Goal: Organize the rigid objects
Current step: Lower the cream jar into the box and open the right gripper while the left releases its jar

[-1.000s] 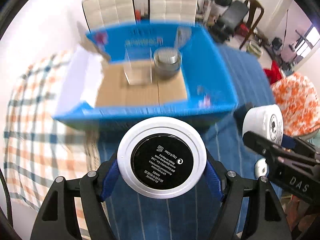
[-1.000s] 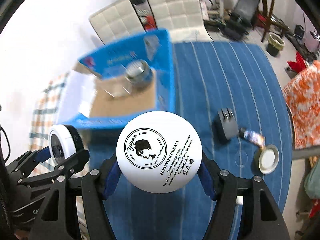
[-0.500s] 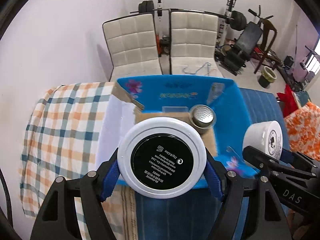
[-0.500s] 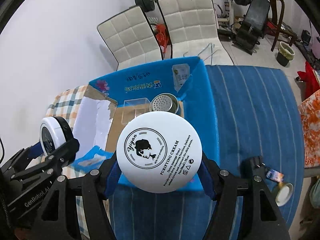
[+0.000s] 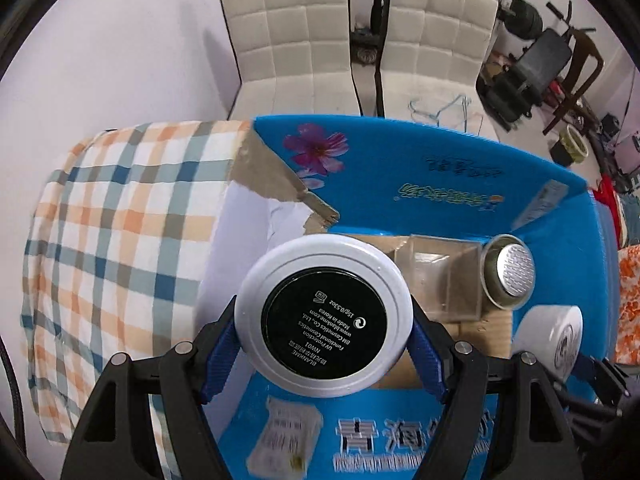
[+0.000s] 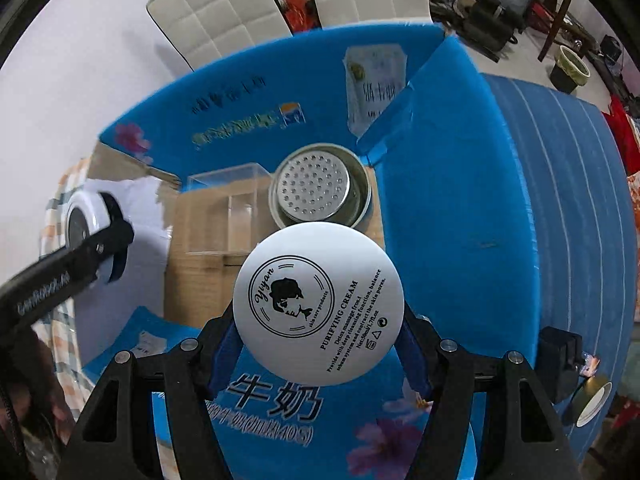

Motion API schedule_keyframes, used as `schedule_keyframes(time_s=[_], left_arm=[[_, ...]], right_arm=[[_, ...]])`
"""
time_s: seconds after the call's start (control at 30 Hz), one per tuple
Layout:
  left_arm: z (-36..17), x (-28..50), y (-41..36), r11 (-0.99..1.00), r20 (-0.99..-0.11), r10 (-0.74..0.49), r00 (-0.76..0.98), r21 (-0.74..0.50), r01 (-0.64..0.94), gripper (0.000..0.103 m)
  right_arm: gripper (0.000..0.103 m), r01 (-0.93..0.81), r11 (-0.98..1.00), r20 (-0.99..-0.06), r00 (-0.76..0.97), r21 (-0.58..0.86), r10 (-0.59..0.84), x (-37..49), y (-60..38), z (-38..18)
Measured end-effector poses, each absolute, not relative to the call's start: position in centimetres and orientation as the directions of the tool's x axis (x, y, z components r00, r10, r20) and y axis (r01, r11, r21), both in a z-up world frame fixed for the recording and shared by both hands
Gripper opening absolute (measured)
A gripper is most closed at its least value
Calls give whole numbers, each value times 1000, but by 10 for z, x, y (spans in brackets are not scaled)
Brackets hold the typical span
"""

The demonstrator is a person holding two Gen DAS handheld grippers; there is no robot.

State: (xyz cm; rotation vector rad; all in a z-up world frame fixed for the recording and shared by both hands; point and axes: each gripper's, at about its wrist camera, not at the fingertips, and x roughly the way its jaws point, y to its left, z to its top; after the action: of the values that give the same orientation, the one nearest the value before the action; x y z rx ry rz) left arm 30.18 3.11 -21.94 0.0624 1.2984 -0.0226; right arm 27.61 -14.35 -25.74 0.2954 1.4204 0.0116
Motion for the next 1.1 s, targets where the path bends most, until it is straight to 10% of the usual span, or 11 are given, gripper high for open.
schedule_keyframes(time_s=[0.9, 1.1], left_arm=[[-280, 347, 19, 994, -993, -111, 42, -111, 10, 75], [-282, 350, 15, 995, -994, -102, 38, -102, 16, 77]], right_arm=[[71, 213, 960, -977, -77, 179, 200, 312, -132, -344], [88, 209, 961, -977, -77, 181, 200, 312, -125, -348]])
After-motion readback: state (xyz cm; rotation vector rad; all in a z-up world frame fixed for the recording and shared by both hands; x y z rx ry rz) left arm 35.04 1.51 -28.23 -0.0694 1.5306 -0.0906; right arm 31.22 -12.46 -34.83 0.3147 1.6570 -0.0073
